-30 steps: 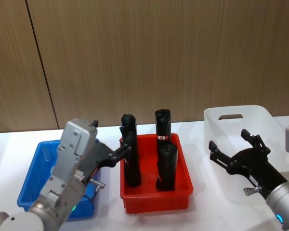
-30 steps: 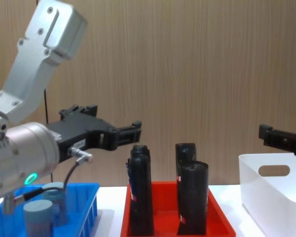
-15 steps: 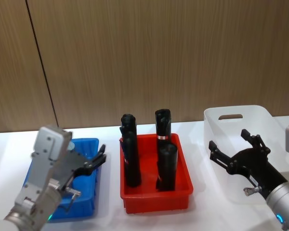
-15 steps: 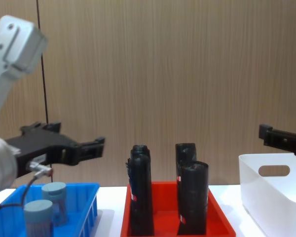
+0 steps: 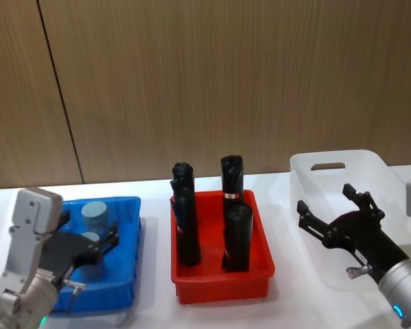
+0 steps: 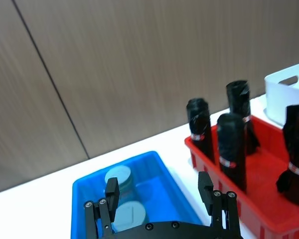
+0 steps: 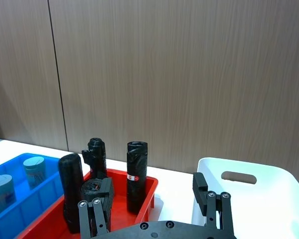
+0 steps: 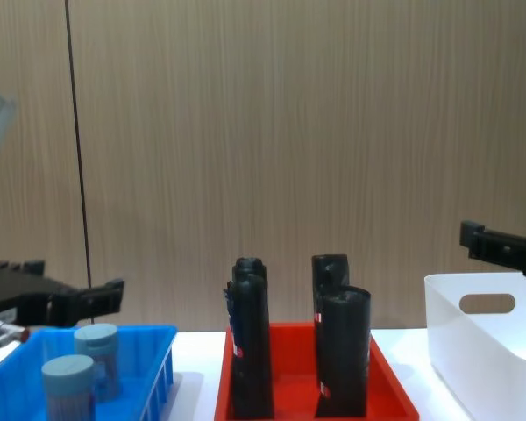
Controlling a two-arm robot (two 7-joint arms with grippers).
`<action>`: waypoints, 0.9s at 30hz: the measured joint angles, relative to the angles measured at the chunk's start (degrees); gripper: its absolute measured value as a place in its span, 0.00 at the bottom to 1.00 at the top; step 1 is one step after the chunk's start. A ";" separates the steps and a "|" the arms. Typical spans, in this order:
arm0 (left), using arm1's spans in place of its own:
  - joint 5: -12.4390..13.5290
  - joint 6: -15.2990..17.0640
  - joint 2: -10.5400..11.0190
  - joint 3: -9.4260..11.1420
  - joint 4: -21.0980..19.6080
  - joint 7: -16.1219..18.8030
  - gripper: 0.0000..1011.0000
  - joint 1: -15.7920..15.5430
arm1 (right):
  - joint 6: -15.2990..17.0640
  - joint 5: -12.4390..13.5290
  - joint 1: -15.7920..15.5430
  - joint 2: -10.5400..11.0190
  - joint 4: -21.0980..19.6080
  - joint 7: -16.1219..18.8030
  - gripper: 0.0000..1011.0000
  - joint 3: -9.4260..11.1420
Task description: Pick the cotton swabs from the blue box and place them into the white box.
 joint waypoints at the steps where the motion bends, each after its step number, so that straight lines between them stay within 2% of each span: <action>1: -0.29 0.21 0.11 -0.16 0.18 0.00 0.99 0.05 | 0.00 0.00 0.00 0.00 0.00 0.00 0.99 0.00; 12: -3.98 3.50 0.53 -1.72 3.65 -1.22 0.99 -0.71 | 0.00 0.00 0.00 0.00 0.00 0.00 0.99 0.00; 27: -6.01 6.64 -0.32 -3.14 10.73 -5.03 0.99 -4.26 | 0.00 0.00 0.00 0.00 0.00 0.00 0.99 0.00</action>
